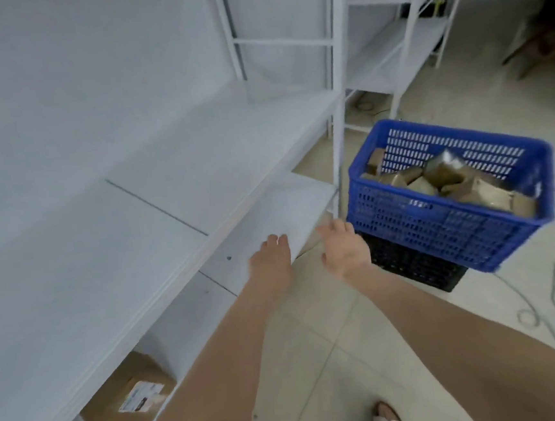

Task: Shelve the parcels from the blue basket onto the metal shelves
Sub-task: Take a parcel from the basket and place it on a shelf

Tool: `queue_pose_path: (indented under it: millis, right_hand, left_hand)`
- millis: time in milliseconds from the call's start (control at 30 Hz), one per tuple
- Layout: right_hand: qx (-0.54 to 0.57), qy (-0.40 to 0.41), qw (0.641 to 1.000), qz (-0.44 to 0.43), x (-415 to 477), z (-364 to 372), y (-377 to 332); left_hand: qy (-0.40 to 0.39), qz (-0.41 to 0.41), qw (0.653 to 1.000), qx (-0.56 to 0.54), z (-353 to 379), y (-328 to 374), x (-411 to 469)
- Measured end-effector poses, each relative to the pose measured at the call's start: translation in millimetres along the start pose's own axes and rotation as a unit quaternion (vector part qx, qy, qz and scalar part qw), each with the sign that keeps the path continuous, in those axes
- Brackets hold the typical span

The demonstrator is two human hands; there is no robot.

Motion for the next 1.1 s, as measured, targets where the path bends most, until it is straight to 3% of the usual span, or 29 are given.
queue_pose_path:
  millis: [367, 633, 867, 1100]
  right_hand:
    - [0.038, 0.035, 0.99, 0.13, 72, -88, 252]
    - [0.057, 0.028, 0.978, 0.197, 130, -113, 401]
    - [0.131, -0.06, 0.948, 0.285, 179, -94, 528]
    - [0.131, -0.186, 0.941, 0.249, 213, -37, 587]
  left_hand:
    - [0.017, 0.133, 0.991, -0.023, -54, 265, 167]
    - [-0.031, 0.21, 0.977, -0.003, -54, 401, 272]
    - [-0.133, 0.219, 0.967, -0.007, -18, 490, 380]
    - [-0.203, 0.219, 0.954, 0.033, 33, 541, 428]
Point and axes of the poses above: each hand's wrist, its own x-axis towards the middle knuckle, its own z-axis out of the palm, y = z × x, the point moved 4 cm from there along x, towards the middle knuckle, and after that the axes turned 5 degrees about -z, right-handed, at the moved point
